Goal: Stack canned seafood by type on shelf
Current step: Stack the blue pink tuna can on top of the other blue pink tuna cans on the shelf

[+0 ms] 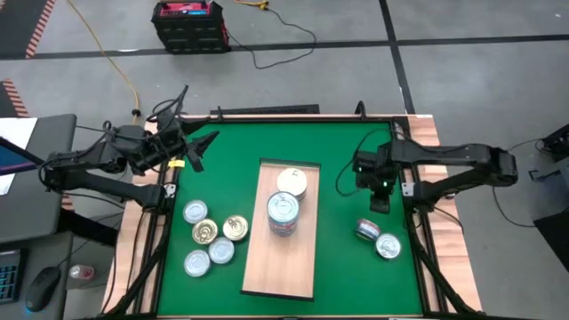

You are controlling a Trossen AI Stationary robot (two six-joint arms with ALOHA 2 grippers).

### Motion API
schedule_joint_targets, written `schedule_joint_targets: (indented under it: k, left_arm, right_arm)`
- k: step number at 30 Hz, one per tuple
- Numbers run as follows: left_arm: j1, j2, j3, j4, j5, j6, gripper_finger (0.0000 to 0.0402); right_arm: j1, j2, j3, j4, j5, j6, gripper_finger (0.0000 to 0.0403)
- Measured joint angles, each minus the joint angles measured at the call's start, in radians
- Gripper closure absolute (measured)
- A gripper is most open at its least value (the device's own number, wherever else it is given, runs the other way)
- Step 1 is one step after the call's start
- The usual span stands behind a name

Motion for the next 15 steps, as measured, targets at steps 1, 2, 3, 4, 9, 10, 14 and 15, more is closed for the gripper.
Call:
schedule_joint_targets:
  k: [1,2,3,4,9,10,14,15]
  left_arm:
    - [0.0,0.0,0.0,-0.017,0.0,-0.018,0.0187]
    - [0.0,-0.001,0.0,-0.036,0.002,-0.037,0.0187]
    - [0.0,-0.001,0.0,-0.057,0.011,-0.057,0.0187]
    - [0.0,-0.001,0.0,-0.077,0.032,-0.079,0.0187]
    - [0.0,0.0,0.0,-0.169,0.168,-0.16,0.0187]
    - [0.0,0.0,0.0,-0.177,0.187,-0.167,0.0187]
    - [0.0,-0.001,0.001,-0.174,0.217,-0.153,0.0187]
    - [0.0,-0.001,0.007,-0.181,0.217,-0.143,0.0187]
  right_arm:
    - [0.041,-0.006,0.001,0.005,-0.011,0.043,0.0266]
    - [0.081,-0.007,0.001,0.015,-0.016,0.094,0.0246]
    - [0.123,-0.007,0.001,0.024,-0.015,0.146,0.0225]
    - [0.162,-0.004,0.001,0.031,-0.014,0.195,0.0204]
    - [0.344,-0.006,0.006,0.121,0.074,0.425,0.0116]
    - [0.38,-0.006,0.014,0.136,0.115,0.463,0.0105]
    - [0.496,-0.004,0.029,0.206,0.284,0.572,0.0072]
    - [0.517,-0.003,0.028,0.212,0.313,0.594,0.0065]
